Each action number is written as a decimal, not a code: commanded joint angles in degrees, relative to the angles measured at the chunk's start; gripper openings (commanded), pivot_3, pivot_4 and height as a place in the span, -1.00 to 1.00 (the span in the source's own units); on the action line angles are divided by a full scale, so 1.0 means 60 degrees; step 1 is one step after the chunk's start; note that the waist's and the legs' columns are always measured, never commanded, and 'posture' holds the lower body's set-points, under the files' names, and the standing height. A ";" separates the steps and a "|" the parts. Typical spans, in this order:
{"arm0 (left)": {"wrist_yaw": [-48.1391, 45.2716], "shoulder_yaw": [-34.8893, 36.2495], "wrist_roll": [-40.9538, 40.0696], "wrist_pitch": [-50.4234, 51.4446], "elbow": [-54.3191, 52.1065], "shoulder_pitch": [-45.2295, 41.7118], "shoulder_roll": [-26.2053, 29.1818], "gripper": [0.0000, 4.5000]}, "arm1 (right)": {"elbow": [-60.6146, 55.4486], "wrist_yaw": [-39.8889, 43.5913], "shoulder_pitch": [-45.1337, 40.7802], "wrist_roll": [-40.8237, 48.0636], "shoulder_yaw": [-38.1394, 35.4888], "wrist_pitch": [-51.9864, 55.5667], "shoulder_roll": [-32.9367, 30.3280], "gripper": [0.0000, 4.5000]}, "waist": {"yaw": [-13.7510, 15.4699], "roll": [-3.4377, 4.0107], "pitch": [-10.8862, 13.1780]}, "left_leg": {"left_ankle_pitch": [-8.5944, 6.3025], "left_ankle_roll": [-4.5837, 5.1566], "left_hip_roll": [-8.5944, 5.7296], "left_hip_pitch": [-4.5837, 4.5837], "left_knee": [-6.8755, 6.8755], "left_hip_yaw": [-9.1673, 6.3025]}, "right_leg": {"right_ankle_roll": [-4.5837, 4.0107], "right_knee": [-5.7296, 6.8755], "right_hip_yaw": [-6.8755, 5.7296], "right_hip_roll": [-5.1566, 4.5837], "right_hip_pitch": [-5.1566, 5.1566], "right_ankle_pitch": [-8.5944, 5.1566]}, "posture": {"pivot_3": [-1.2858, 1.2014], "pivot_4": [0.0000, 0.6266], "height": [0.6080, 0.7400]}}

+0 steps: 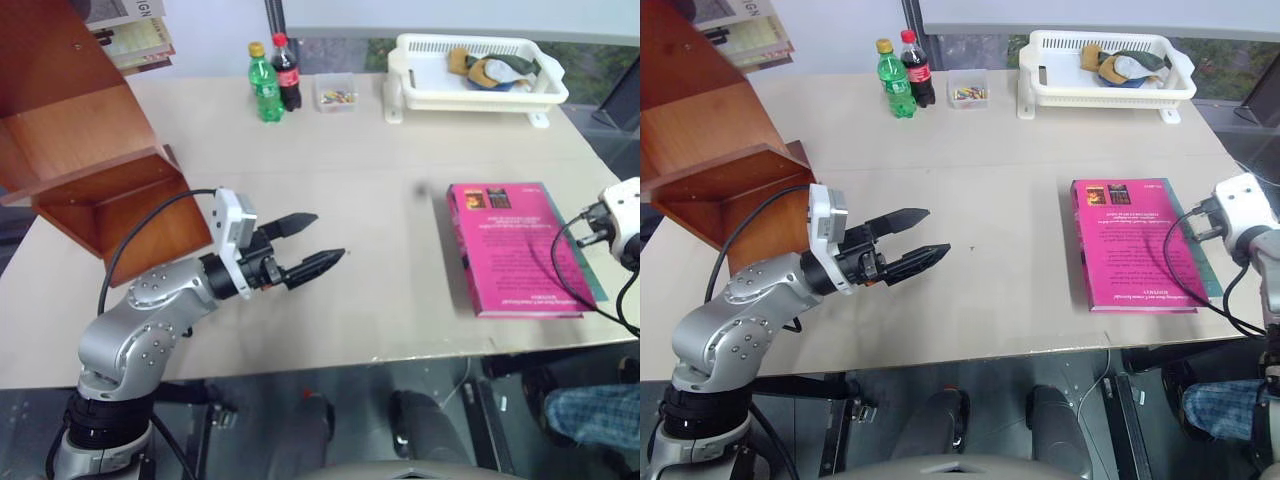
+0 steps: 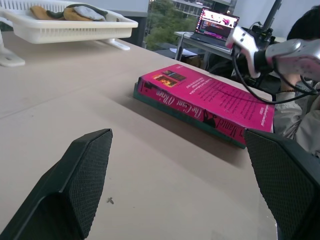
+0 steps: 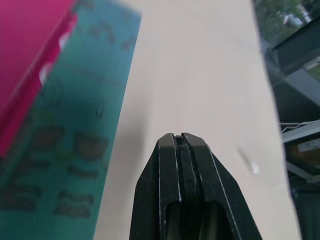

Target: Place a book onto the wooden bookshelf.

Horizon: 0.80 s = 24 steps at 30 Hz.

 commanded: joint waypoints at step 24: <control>-0.2825 0.0360 -0.0522 -0.0770 -0.0596 0.0406 0.1659 1.00 | -0.0100 0.1784 -0.0388 0.0622 0.0239 0.0531 0.0297 -0.99 | -0.0106 0.0001 0.0000 | 0.0000 0.0000 0.0004 0.0002 -0.0002 0.0000 | -0.0002 0.0002 0.0000 0.0003 0.0000 -0.0003 | 0.03 -0.52 1.00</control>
